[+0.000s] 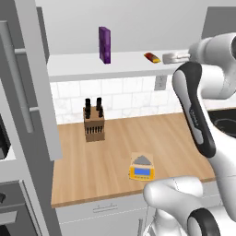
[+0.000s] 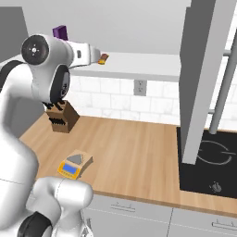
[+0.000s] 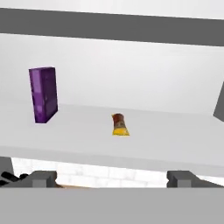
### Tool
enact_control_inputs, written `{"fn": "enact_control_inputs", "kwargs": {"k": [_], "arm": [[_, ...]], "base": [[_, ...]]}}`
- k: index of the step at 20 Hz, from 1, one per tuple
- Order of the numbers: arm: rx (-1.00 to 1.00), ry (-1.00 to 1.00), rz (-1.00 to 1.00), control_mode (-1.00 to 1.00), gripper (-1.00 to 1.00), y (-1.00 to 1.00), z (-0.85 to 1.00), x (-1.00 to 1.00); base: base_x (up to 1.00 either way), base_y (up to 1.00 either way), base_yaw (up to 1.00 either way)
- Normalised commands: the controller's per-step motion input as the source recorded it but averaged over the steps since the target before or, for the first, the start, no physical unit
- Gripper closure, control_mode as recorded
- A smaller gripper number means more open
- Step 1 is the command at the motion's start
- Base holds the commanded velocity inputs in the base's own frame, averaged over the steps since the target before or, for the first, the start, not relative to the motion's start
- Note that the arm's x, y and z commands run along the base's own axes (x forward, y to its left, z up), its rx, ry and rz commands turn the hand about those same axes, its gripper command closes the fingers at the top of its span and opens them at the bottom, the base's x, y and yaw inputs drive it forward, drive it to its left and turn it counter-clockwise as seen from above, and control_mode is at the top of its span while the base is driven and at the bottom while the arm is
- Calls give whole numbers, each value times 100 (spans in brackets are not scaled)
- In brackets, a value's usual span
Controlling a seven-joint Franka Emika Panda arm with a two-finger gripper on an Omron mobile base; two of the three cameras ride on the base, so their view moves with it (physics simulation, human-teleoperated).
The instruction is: Pick the bar and place it on the digital scale for weighing, and close the cabinet.
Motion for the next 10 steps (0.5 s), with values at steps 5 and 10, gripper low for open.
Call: {"fn": "enact_control_inputs", "kwargs": {"k": [5, 10], "arm": [[0, 7, 0, -100, -100, -7, -8, 42], [0, 5, 0, -100, -100, 0, -25, 35]], "base": [[0, 0, 0], [0, 0, 0]]}}
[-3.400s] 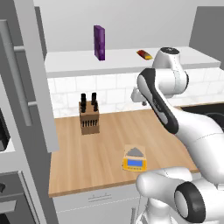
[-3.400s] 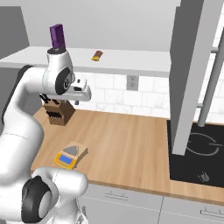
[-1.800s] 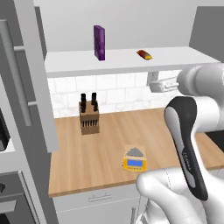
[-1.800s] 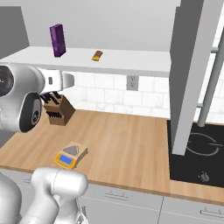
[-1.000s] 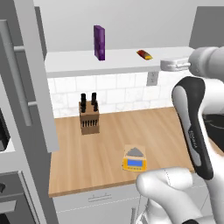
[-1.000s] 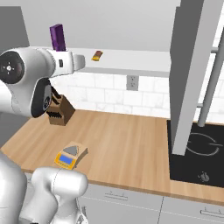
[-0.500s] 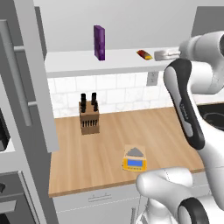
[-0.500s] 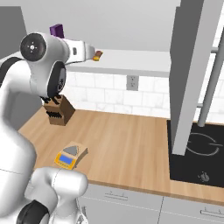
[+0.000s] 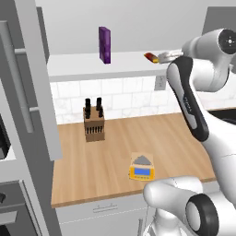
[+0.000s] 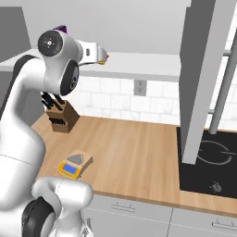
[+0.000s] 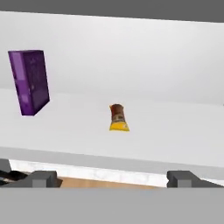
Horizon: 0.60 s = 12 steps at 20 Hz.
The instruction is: Pick the bar and place it on the digital scale for weighing, and close the cabinet.
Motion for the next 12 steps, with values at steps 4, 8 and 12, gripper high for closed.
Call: {"fn": "enact_control_inputs", "kwargs": {"k": [4, 8, 12], "arm": [[0, 0, 1, -100, -100, 0, -35, 22], [0, 0, 0, -100, -100, 0, -19, 34], [0, 13, 0, -100, -100, 0, 0, 41]], "base": [[0, 0, 0], [0, 0, 0], [0, 0, 0]]}}
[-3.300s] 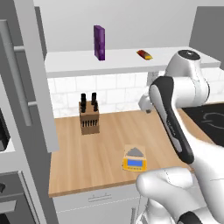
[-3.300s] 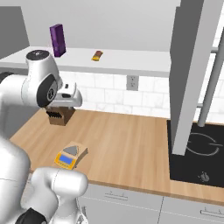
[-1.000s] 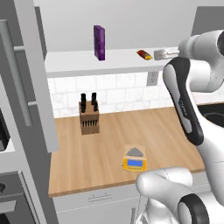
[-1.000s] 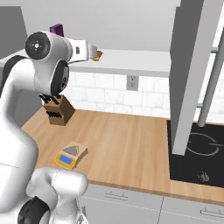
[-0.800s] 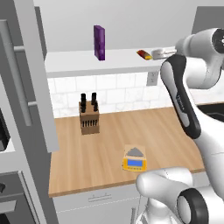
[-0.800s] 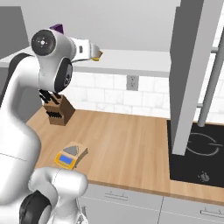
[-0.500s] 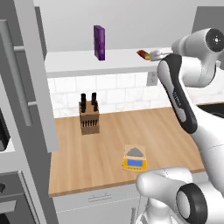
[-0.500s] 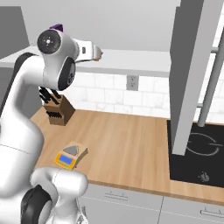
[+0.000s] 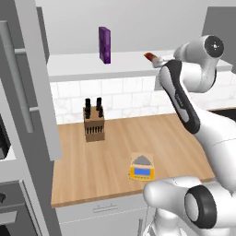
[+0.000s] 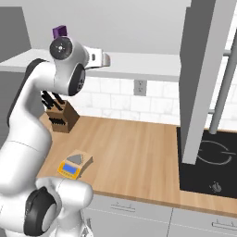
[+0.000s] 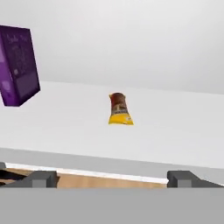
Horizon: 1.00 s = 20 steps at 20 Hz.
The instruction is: Pick the bar and place it on the digital scale for weighing, and close the cabinet.
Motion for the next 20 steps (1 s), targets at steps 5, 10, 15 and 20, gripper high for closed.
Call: {"fn": "enact_control_inputs", "kwargs": {"k": [5, 10, 15, 20], "arm": [[0, 3, 4, -100, -100, 0, -6, 51], [0, 2, 5, -100, -100, 0, -2, 46], [0, 0, 3, -100, -100, 0, -15, 42], [0, 0, 0, -100, -100, 0, -24, 46]], "base": [[0, 0, 0], [0, 0, 0], [0, 0, 0], [0, 0, 0]]}}
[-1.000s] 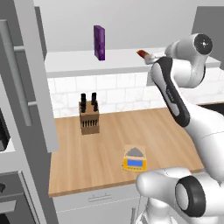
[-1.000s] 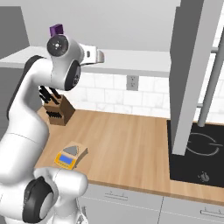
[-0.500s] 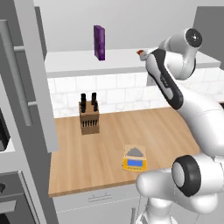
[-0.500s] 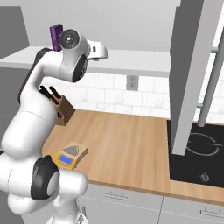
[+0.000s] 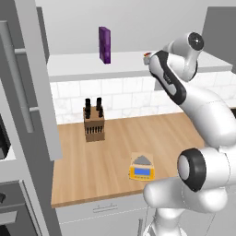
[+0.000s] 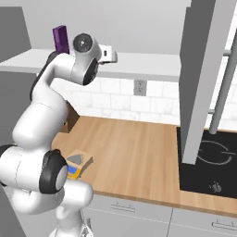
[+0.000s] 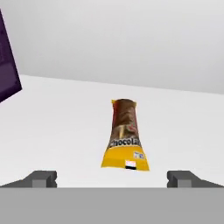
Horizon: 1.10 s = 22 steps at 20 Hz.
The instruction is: Pick the bar and place it on the digital scale for weighing, and close the cabinet.
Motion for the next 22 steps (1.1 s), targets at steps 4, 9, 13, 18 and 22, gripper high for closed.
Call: {"fn": "enact_control_inputs", "kwargs": {"k": [4, 9, 13, 18, 22], "arm": [[0, 0, 0, -100, -100, 0, -11, 51], [0, 0, 0, -100, -100, 0, -2, 43], [0, 0, 0, -100, -100, 0, 0, 50], [0, 0, 0, -100, -100, 0, -15, 42], [0, 0, 0, -100, 100, 0, -53, 23]], "base": [[0, 0, 0], [0, 0, 0], [0, 0, 0], [0, 0, 0], [0, 0, 0]]}}
